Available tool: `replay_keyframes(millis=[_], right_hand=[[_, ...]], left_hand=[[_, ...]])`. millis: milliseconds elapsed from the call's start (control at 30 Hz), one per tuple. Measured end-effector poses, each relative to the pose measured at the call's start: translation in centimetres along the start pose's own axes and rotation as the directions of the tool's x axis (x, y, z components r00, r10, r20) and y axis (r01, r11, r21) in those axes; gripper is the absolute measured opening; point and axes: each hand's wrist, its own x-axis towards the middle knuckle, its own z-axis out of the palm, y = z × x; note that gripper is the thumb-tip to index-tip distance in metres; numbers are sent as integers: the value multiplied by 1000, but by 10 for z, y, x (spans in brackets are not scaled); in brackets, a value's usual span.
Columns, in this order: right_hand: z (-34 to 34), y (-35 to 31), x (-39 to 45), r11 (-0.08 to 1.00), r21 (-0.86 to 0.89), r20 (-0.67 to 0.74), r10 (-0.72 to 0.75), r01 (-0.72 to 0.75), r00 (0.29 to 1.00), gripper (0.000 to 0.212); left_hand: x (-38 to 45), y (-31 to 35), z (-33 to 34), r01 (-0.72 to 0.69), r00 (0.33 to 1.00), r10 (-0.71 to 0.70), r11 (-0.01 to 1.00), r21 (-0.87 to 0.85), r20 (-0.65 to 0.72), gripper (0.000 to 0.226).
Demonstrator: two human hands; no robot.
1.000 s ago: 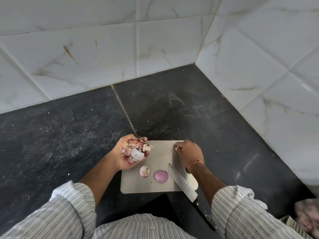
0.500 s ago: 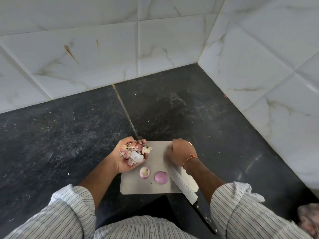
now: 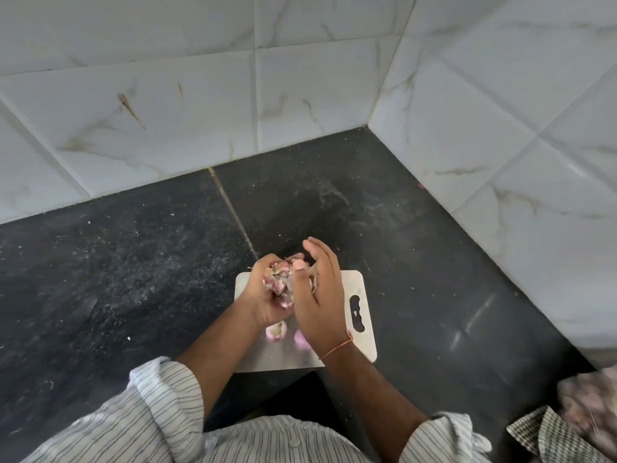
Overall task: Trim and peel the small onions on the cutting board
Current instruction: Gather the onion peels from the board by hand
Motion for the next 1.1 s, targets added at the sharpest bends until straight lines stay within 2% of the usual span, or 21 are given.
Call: replay_keyframes(millis=[133, 267, 433, 500, 600, 900, 1000, 1067, 1100], right_hand=[[10, -18, -10, 981, 101, -70, 176, -168, 982, 59], [14, -32, -12, 976, 117, -166, 203, -185, 965, 67], [6, -38, -10, 968, 180, -216, 215, -177, 952, 53], [3, -41, -8, 935, 282, -210, 278, -214, 937, 43], [-3, -48, -4, 869, 422, -215, 374, -259, 902, 26], [-14, -56, 2, 790, 568, -216, 414, -231, 884, 18], [-18, -54, 7, 707, 643, -158, 500, -295, 852, 16], [-20, -51, 11, 644, 684, -96, 546, -344, 832, 23], [-22, -49, 13, 617, 693, -54, 560, -373, 827, 28]], left_hand=[[-5, -16, 10, -109, 994, 110, 989, -97, -5, 36], [-20, -35, 24, -209, 970, 208, 978, -4, 126, 41], [-44, -38, 47, -341, 927, 329, 939, 42, 180, 33], [-49, -39, 49, -377, 916, 364, 925, 51, 169, 34], [-55, -41, 52, -453, 886, 424, 878, 154, 185, 38], [-61, -43, 57, -531, 847, 479, 759, 376, 230, 43], [-59, -47, 57, -582, 806, 539, 648, 492, 244, 46], [-54, -53, 53, -624, 759, 566, 490, 608, 322, 50], [-51, -55, 49, -651, 719, 587, 379, 658, 373, 54]])
